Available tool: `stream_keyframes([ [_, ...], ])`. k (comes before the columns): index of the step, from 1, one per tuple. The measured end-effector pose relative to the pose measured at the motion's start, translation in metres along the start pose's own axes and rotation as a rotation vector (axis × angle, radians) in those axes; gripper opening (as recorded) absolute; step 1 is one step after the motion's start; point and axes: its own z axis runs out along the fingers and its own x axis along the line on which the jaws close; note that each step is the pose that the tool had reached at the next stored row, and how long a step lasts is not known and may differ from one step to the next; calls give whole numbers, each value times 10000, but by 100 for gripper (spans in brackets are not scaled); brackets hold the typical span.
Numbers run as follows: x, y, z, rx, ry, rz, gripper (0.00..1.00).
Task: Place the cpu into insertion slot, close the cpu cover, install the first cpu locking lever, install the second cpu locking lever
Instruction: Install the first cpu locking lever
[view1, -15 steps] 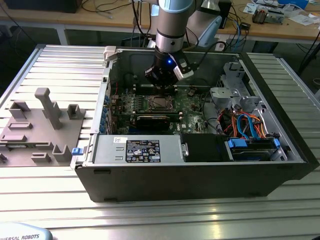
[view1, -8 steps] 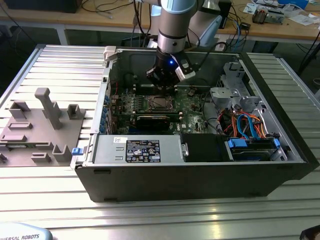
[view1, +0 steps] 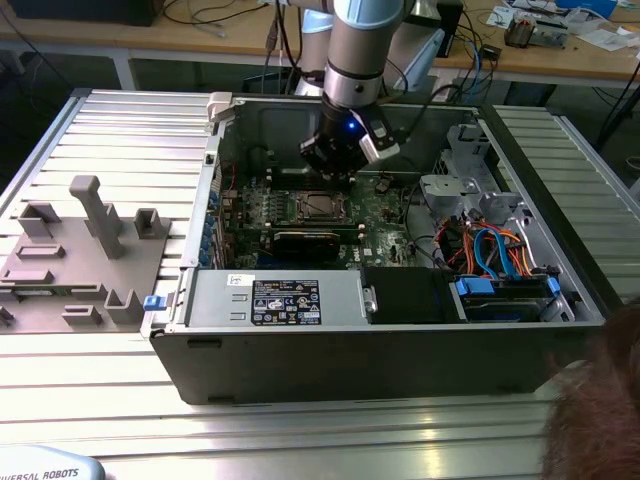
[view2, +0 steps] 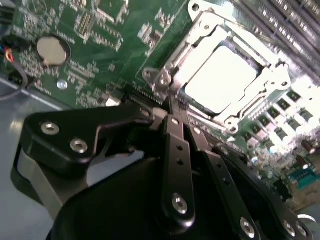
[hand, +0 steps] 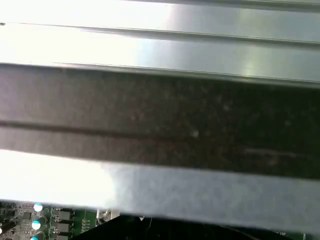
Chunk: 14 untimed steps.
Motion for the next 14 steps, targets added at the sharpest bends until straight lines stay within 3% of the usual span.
stream_keyframes([
  [14, 26, -298, -14, -1, 0, -1, 11],
])
